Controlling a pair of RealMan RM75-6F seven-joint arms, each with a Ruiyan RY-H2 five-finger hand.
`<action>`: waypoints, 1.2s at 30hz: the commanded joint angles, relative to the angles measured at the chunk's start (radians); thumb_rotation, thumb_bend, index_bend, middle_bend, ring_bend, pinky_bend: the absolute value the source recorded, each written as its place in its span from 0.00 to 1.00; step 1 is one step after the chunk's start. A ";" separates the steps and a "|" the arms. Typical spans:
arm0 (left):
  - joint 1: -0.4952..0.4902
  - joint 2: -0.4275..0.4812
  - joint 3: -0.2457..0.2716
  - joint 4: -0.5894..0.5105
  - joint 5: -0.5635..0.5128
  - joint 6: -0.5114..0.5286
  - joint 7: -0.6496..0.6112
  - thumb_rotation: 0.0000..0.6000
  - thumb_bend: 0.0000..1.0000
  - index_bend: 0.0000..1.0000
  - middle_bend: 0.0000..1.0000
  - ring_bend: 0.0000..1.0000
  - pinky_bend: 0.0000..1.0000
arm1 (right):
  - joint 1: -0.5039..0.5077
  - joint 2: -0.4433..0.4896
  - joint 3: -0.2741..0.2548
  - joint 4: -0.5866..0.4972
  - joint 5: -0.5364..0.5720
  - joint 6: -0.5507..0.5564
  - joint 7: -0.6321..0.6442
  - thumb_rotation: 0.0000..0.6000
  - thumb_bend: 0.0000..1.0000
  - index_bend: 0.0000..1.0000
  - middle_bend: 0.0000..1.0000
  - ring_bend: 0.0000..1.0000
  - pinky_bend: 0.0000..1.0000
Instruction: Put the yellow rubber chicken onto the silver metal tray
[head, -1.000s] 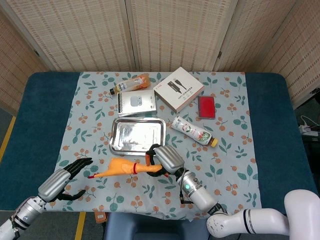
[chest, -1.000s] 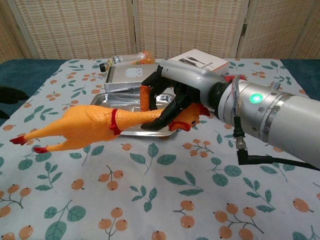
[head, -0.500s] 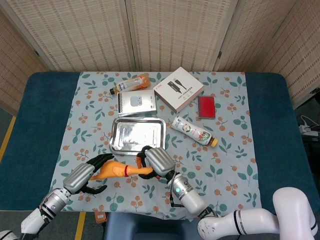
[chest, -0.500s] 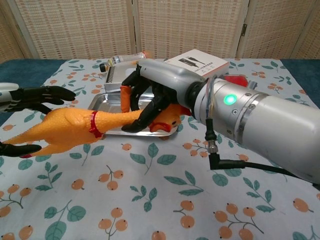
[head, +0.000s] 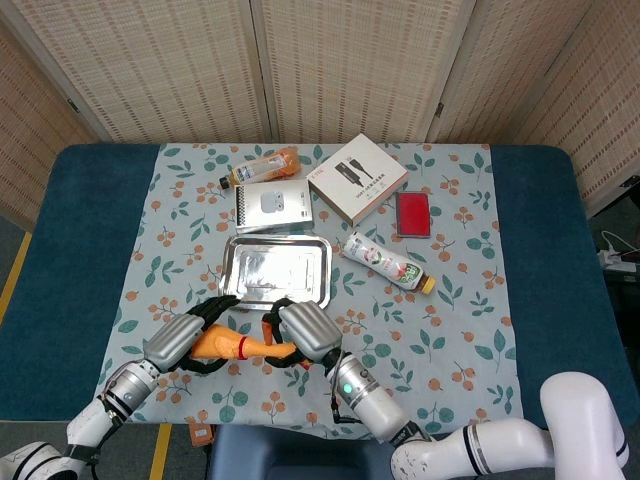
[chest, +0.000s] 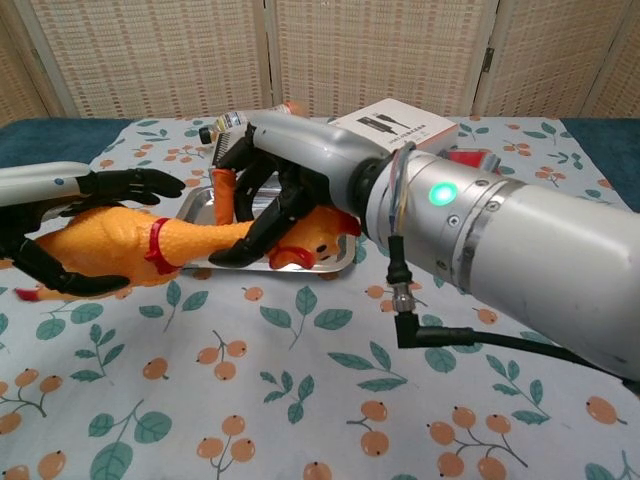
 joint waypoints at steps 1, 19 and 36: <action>-0.001 -0.010 -0.010 0.020 -0.023 0.004 0.013 1.00 0.32 0.00 0.00 0.00 0.15 | -0.001 0.011 -0.003 -0.015 0.001 0.009 -0.010 1.00 0.35 0.93 0.66 0.79 1.00; 0.006 -0.031 -0.003 0.025 -0.045 0.023 0.061 1.00 0.84 0.82 0.80 0.81 1.00 | 0.002 0.015 -0.003 -0.013 0.008 0.036 -0.022 1.00 0.35 0.93 0.66 0.79 1.00; 0.040 -0.099 -0.003 0.053 -0.001 0.117 0.060 1.00 0.85 0.84 0.82 0.95 1.00 | -0.005 0.044 -0.011 -0.050 0.018 0.047 -0.029 1.00 0.35 0.93 0.66 0.79 1.00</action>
